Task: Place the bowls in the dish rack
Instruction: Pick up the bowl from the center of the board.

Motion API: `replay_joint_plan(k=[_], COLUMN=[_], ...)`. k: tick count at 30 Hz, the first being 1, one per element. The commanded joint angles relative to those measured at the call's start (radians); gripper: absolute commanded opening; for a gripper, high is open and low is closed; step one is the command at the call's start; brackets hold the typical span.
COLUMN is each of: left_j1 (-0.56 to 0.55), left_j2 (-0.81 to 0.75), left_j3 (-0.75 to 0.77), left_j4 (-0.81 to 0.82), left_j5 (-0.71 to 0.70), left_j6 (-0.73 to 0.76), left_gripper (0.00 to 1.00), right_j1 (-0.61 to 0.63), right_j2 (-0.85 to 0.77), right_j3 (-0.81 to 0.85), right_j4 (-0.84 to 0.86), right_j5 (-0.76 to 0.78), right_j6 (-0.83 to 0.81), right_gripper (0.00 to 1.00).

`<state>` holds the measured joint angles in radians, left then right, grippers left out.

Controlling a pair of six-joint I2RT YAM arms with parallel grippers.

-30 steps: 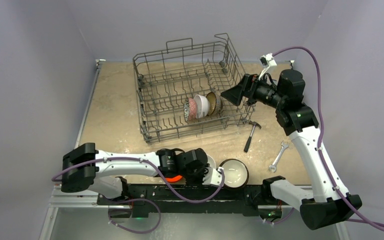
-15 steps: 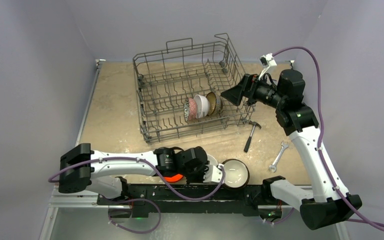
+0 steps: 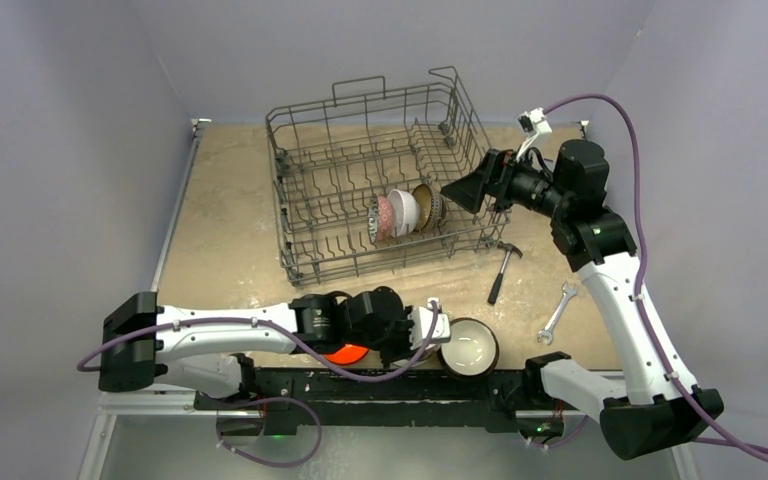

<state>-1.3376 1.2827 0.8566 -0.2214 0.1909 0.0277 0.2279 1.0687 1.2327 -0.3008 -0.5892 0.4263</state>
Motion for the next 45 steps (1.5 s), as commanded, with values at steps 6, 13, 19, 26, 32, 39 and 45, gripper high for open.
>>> replay_joint_plan(k=[6,13,19,26,32,39,45], left_j1=[0.032,0.067,0.086,0.104,0.107,0.106,0.104], left_j2=[-0.034,-0.021,-0.028,-0.034,-0.017,0.068,0.159], left_j3=[-0.050,-0.101,-0.206,-0.295,-0.223,-0.095,0.007], left_j4=[0.253,0.352,0.524,0.608,0.454,0.175,0.020], left_j5=[-0.051,-0.020,0.005,-0.003,0.038,0.080,0.079], left_j6=[-0.346,-0.587,-0.736,-0.791,-0.648,-0.445,-0.330], left_gripper=[0.00,0.00,0.00,0.05,0.37,0.44,0.33], right_j1=[0.000,-0.001,-0.001,-0.001,-0.001,-0.001,-0.001], right_j2=[-0.021,-0.023,-0.020,-0.016,-0.008,-0.005,-0.006], right_j3=[-0.017,-0.024,-0.030,-0.039,-0.036,-0.033,-0.030], right_j4=[0.037,0.040,0.048,0.053,0.058,0.058,0.058], right_j5=[-0.027,-0.027,-0.031,-0.031,-0.032,-0.034,-0.031], right_j6=[-0.003,-0.002,-0.002,-0.002,-0.001,-0.002,0.000], right_gripper=[0.97,0.97,0.97,0.97,0.97,0.97,0.98])
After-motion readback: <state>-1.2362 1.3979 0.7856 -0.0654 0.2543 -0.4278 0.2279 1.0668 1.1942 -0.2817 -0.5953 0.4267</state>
